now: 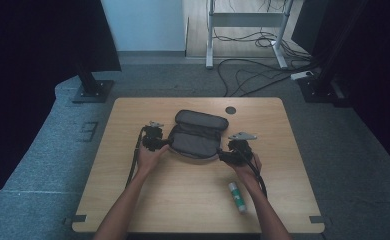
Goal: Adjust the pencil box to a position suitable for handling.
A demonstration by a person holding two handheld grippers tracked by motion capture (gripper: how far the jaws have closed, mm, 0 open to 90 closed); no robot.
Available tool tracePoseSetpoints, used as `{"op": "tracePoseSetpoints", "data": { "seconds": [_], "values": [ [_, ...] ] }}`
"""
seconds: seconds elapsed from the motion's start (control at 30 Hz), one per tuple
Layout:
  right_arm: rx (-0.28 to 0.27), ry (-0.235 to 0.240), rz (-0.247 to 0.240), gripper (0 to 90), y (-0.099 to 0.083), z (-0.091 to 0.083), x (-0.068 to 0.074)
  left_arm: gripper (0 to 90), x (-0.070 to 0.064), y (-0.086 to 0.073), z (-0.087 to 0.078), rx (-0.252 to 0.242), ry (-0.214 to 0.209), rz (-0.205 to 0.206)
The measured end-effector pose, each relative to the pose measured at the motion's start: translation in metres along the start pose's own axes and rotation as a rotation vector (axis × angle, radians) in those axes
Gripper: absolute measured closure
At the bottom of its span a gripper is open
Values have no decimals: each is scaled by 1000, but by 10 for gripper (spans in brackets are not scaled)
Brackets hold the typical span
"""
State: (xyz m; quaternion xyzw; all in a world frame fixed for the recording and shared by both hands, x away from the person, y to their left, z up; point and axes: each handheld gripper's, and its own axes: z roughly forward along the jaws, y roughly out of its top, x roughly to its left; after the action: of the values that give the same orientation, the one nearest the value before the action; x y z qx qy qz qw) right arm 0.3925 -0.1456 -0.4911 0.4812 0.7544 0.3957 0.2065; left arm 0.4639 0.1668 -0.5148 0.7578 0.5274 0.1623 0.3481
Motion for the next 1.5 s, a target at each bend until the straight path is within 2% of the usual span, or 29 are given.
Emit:
{"op": "tracePoseSetpoints", "data": {
  "seconds": [0.37,1.03,1.33,1.5],
  "values": [
    [21,0,35,386,-2,19,-5,493,2,-3,8,19,-7,6],
    [68,-16,40,391,0,44,-7,566,2,-6,18,39,-13,5],
    [92,-20,46,438,-1,53,-9,601,2,-7,20,50,-19,9],
    [111,-5,47,513,-2,58,-9,632,4,-8,21,53,-27,0]
  ]
}}
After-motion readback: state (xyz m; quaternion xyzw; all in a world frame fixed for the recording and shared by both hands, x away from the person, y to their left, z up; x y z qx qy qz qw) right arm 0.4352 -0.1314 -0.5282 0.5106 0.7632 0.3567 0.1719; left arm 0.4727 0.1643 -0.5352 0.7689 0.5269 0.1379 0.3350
